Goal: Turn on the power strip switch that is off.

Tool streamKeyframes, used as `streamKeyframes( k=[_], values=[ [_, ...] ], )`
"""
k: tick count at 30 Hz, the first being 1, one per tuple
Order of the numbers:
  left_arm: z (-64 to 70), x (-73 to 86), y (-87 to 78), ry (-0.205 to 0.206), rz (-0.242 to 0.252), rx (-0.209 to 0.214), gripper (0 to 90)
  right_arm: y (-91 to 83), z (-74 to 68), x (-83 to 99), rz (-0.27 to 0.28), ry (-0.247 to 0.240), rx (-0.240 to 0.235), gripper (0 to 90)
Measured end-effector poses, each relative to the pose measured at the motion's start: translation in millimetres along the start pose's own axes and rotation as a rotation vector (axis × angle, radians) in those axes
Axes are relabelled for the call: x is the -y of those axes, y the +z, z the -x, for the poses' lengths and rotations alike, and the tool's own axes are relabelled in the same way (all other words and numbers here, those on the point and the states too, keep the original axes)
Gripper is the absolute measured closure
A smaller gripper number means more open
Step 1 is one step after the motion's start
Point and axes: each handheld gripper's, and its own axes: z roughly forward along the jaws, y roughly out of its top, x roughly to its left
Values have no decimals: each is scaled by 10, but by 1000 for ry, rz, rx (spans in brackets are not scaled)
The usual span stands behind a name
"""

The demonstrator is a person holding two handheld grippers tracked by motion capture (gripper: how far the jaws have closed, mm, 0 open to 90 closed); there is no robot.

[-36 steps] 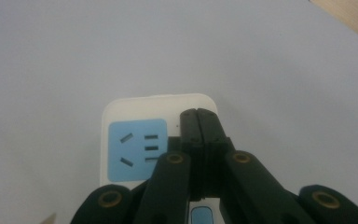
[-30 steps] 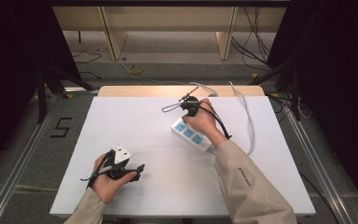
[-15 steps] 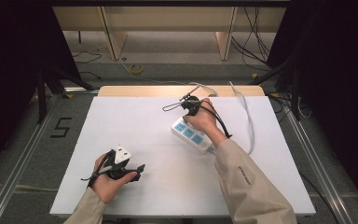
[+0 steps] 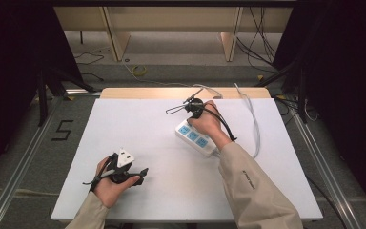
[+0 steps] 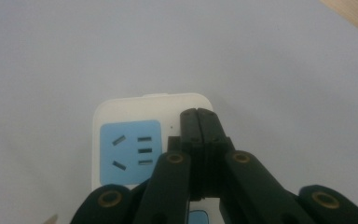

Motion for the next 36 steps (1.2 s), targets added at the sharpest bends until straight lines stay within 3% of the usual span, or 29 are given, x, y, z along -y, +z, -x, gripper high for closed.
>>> streamKeyframes(
  k=[36],
  values=[
    [11,-4,6,5,0,1,249,23,-52,-6,-13,-8,36,900]
  ],
)
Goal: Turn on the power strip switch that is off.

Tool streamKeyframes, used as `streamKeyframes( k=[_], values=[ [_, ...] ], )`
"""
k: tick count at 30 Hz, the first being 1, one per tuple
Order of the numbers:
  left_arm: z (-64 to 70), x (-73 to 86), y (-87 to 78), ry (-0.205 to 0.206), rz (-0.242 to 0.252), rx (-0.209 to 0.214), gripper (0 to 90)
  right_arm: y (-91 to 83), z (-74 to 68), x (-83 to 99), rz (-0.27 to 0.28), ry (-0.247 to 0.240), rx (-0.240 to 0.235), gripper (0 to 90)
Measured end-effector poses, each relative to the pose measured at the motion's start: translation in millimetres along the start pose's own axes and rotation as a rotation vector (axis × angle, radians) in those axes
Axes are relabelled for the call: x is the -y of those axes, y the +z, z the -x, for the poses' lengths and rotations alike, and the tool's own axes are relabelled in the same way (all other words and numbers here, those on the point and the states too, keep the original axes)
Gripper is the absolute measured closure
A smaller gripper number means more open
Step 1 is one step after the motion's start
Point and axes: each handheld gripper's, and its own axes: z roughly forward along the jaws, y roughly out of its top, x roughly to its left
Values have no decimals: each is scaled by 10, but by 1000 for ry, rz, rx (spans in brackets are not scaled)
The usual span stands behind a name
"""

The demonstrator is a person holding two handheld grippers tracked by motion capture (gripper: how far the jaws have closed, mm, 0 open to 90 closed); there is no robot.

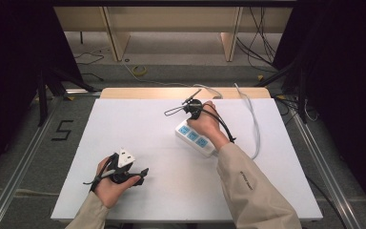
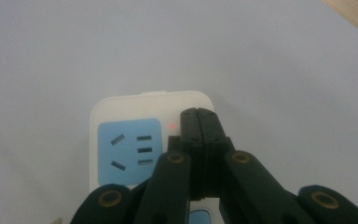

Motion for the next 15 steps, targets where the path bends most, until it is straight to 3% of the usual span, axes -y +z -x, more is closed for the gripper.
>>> streamKeyframes(
  k=[15],
  values=[
    [-1,3,4,2,-2,2,248,0,-2,6,-1,3,-1,900]
  ],
)
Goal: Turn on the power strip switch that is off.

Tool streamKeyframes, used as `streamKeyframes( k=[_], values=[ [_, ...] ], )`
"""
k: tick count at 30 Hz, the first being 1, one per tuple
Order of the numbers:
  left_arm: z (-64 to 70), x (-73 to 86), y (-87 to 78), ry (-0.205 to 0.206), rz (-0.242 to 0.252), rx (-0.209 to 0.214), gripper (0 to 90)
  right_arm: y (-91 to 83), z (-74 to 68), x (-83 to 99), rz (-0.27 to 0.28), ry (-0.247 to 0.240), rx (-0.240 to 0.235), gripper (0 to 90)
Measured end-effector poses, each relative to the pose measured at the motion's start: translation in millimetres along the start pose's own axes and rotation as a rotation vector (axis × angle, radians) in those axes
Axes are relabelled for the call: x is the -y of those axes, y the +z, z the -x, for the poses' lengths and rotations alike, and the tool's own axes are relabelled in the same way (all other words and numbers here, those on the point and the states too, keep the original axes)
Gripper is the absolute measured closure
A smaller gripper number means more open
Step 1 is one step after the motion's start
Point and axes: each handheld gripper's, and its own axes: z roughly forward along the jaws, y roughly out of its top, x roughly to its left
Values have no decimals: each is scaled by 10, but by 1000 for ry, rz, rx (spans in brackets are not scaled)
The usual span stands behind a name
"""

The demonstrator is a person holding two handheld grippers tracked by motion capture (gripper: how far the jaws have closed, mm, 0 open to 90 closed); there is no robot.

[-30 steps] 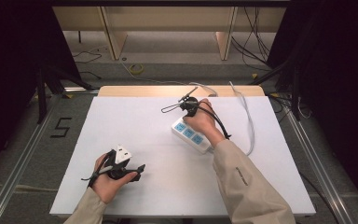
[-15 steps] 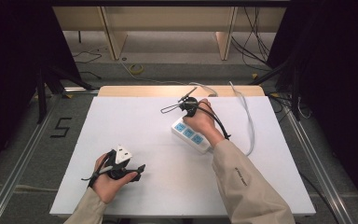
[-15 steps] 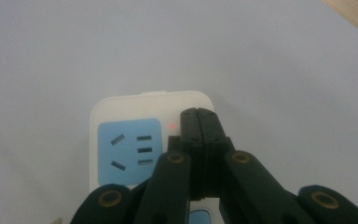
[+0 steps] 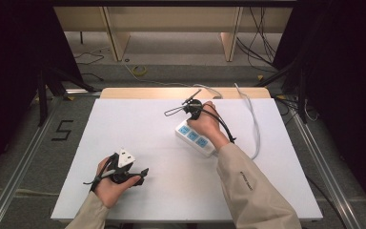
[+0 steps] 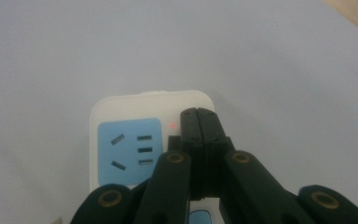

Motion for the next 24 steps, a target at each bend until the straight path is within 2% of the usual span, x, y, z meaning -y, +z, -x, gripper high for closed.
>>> streamKeyframes(
  k=[7,15,17,19,24],
  values=[
    [-1,2,2,-1,-2,0,248,-3,-2,9,5,7,-6,900],
    [-1,3,0,0,0,-1,248,-32,-1,19,8,-12,3,900],
    [-2,3,1,0,-2,-1,247,-67,12,22,40,5,-16,900],
    [-1,3,4,0,-2,0,247,-104,18,13,56,11,-15,900],
    [-1,2,1,1,-1,-3,247,-150,39,34,47,7,-14,896]
  ],
)
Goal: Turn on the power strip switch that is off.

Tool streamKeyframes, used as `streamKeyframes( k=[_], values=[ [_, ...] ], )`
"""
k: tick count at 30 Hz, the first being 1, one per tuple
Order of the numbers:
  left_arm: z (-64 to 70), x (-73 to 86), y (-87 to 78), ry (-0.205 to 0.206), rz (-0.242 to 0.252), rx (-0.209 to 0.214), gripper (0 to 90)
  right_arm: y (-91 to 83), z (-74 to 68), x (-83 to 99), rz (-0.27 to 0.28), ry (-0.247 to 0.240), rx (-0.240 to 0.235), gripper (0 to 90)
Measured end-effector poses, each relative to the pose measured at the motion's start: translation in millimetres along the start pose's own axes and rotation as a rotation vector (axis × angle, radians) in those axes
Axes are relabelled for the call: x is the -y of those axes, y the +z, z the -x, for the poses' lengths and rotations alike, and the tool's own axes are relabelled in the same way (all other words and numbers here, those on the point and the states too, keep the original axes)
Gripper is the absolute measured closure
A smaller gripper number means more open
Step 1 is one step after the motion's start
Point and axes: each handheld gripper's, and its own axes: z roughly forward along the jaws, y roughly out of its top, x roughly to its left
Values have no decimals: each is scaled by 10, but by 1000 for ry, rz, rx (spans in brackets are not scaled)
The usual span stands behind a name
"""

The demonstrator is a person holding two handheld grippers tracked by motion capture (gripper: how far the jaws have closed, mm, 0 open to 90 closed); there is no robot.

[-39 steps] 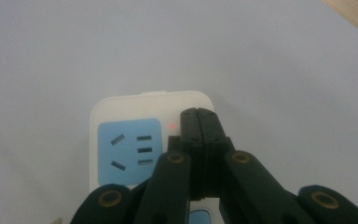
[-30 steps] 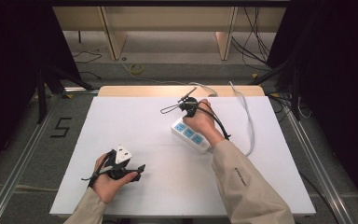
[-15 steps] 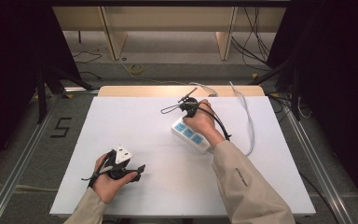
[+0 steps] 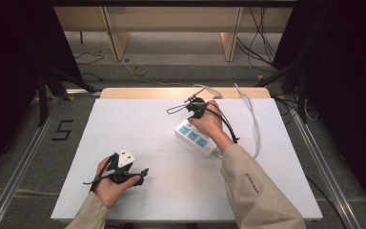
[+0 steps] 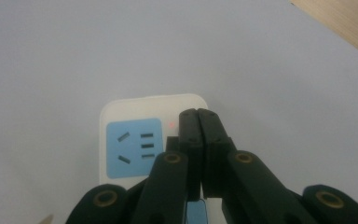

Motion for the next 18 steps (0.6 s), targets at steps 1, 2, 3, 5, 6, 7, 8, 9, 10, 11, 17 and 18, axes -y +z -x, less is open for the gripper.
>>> streamKeyframes(
  k=[1,2,3,5,6,7,8,9,10,11,17,18],
  values=[
    [0,1,0,0,0,0,247,-6,5,9,1,1,-3,896],
    [0,1,-1,1,0,0,247,-13,8,20,-2,7,-1,895],
    [0,0,-1,0,1,-1,247,-17,17,32,-1,9,-4,894],
    [-1,-1,-3,1,-1,-1,246,-32,29,54,-3,11,-3,888],
    [0,0,-1,1,0,-1,246,-40,36,63,-1,12,-8,886],
    [-1,0,-2,2,-1,-1,246,-49,41,71,-2,10,-9,882],
    [-1,0,-2,2,-1,-1,246,-59,42,79,-2,13,-9,877],
    [-1,0,-3,2,-1,-2,246,-72,45,86,-2,12,-12,871],
    [0,-1,-3,-2,0,-1,245,-86,48,93,0,15,-15,863],
    [0,-1,-3,-2,0,-2,245,-98,53,101,3,14,-17,856],
    [4,1,-3,-3,0,-4,245,-183,76,161,12,17,-22,822],
    [4,1,-2,-2,-1,-3,244,-195,82,176,10,13,-24,815]
  ],
)
